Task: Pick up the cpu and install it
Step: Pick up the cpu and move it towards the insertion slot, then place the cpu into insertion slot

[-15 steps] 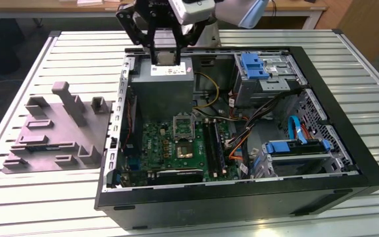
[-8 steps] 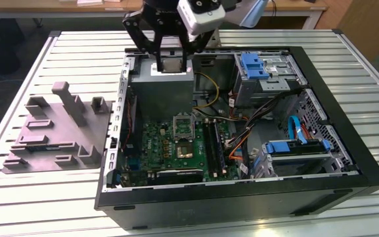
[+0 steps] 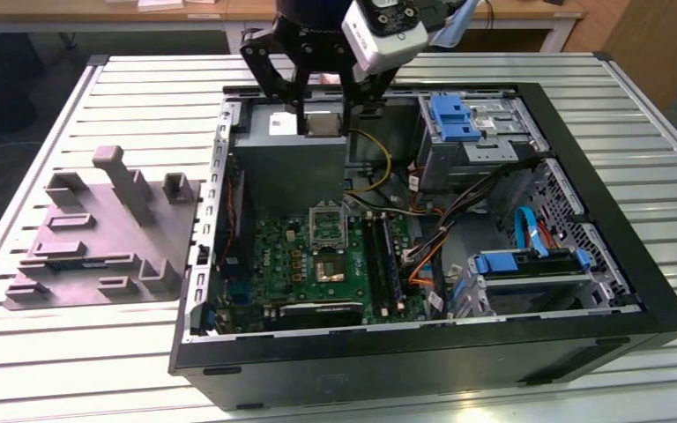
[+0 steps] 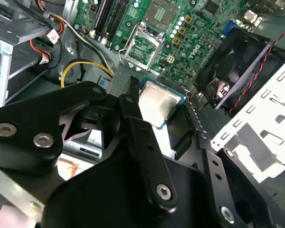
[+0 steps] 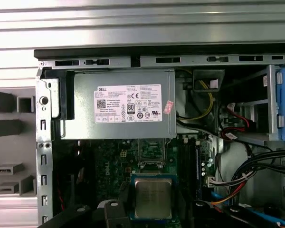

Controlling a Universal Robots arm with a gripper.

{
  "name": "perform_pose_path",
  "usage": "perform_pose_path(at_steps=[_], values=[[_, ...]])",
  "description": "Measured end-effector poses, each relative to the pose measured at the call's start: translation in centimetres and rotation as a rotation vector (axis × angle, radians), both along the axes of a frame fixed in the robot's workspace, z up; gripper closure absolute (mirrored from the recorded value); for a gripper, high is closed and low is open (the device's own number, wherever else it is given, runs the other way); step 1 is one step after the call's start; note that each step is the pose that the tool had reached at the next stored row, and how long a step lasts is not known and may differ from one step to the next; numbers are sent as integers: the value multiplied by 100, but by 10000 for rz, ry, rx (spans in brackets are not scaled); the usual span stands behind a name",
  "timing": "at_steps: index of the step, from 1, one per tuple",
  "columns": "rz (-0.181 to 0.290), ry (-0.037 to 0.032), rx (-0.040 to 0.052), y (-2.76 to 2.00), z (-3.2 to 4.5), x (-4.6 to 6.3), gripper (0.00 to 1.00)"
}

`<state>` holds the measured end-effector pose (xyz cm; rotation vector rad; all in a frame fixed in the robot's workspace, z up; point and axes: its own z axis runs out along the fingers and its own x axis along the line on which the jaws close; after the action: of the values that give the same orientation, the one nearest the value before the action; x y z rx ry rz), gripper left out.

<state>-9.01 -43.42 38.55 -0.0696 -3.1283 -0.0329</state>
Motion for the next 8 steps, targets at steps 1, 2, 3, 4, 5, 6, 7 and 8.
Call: perform_pose_path(at_steps=[1,2,3,4,5,6,7,8], values=[[0,-1,1,0,-1,0,53],[1,-1,3,-1,-1,0,53],[1,-1,2,-1,-1,0,53],[1,-1,2,-1,-1,0,53],[1,-1,2,-2,-1,0,53],[1,-1,2,-2,-1,0,53],[1,-1,2,-2,-1,0,53],[1,-1,1,-3,-1,0,53]])
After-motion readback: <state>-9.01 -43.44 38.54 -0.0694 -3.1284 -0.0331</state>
